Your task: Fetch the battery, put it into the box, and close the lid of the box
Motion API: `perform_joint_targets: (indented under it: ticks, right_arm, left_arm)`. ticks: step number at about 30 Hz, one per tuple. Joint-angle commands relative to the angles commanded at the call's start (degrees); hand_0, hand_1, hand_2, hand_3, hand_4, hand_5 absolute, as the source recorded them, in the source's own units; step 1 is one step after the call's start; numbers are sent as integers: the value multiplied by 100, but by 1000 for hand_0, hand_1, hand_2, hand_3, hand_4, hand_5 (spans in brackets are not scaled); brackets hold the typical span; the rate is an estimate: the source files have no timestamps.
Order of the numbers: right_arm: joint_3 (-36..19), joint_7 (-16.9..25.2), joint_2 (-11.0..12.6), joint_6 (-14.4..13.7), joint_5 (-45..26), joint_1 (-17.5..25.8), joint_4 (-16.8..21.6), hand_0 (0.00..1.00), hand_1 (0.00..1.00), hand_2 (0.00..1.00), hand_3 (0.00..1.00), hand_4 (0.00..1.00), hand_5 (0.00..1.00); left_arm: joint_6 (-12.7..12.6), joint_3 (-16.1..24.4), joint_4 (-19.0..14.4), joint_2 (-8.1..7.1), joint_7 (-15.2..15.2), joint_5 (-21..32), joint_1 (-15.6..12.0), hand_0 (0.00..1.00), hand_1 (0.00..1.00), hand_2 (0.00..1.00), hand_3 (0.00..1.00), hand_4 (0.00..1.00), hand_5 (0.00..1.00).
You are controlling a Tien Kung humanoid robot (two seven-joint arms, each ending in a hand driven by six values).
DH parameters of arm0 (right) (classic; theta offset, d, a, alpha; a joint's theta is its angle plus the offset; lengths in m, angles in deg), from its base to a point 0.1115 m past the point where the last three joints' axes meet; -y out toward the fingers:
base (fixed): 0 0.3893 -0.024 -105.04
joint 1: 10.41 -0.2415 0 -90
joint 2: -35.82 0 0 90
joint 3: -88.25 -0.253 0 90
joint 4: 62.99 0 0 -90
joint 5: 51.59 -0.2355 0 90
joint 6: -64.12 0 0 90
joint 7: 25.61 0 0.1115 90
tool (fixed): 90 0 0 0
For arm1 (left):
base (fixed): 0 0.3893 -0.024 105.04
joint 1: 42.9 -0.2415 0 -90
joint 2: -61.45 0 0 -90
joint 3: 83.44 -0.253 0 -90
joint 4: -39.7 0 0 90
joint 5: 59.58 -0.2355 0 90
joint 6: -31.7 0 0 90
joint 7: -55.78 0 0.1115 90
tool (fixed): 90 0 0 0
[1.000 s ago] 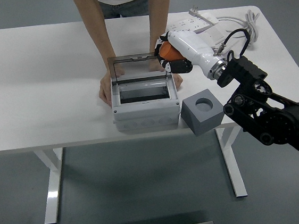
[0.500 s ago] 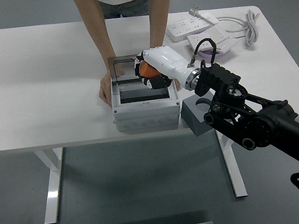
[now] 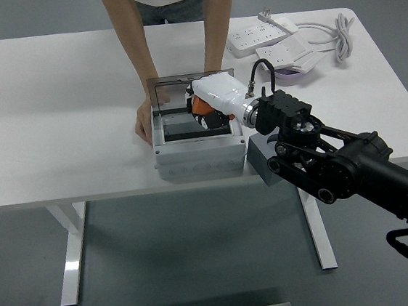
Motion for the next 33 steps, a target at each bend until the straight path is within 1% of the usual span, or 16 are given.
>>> perform_joint_targets:
  ticks: [16,26,33]
  right_arm:
    - [-27,47,-290,-141,-86,80,-157,177,223,328,373,133,2]
    - [-170,149,-424,-385,-135,134,-359,174,226,331,374,139,2]
    - [-214,187,-486,-490,-174,173,-454,173,227,333,376,144,2]
  left_arm:
    - [17,31,-4,-6,25,-67,18,620,692,586,591,602,13]
    - [36,70,-8,-9,57,-140,36,620,692,586,594,602,12]
    - [41,83,-8,-9,63,-170,60,620,691,586,594,602,10]
